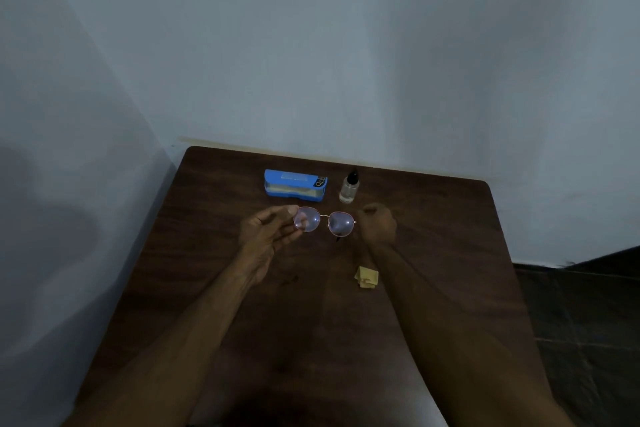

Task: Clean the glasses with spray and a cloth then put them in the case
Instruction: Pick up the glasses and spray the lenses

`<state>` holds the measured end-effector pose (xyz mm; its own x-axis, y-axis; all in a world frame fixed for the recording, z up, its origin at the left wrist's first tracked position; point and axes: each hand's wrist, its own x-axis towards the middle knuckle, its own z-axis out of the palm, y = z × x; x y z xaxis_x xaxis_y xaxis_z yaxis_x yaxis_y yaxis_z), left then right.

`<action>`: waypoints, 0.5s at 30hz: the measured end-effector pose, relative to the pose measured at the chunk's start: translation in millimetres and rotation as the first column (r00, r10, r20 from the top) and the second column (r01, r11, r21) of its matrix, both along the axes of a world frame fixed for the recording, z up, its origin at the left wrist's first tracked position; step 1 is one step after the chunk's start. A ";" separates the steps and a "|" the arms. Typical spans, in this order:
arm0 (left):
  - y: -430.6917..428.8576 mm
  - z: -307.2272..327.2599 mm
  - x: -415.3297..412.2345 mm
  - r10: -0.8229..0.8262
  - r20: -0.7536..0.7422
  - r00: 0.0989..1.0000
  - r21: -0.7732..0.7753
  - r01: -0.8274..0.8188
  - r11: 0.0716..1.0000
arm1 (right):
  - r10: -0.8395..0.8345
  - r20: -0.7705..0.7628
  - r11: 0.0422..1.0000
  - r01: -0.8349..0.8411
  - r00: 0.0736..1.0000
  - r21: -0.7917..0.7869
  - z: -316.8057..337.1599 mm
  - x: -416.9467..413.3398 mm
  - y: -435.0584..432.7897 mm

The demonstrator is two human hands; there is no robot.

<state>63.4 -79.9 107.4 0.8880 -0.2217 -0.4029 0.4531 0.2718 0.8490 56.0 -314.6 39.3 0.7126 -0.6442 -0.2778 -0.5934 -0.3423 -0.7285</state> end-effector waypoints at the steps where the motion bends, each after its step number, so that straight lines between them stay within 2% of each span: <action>1: -0.8 1.0 0.4 0.013 -0.001 1.000 0.000 -0.013 1.000 | 0.001 0.027 0.999 0.000 1.000 -0.036 -2.7 4.0 -0.9; 4: -3.6 2.1 3.6 0.057 0.000 0.998 0.001 -0.057 0.998 | 0.049 0.086 0.992 -0.039 0.995 -0.119 -14.1 21.4 -8.7; 15: -4.4 4.1 12.4 0.168 -0.033 0.985 -0.036 -0.170 0.985 | 0.123 0.095 0.987 -0.112 0.988 -0.115 -44.1 80.4 -15.2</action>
<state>75.8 -84.2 111.4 0.9016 -0.0854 -0.4242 0.4231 0.3788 0.8231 136.3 -329.8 -4.8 0.8062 -0.5765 -0.1328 -0.4691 -0.4861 -0.7374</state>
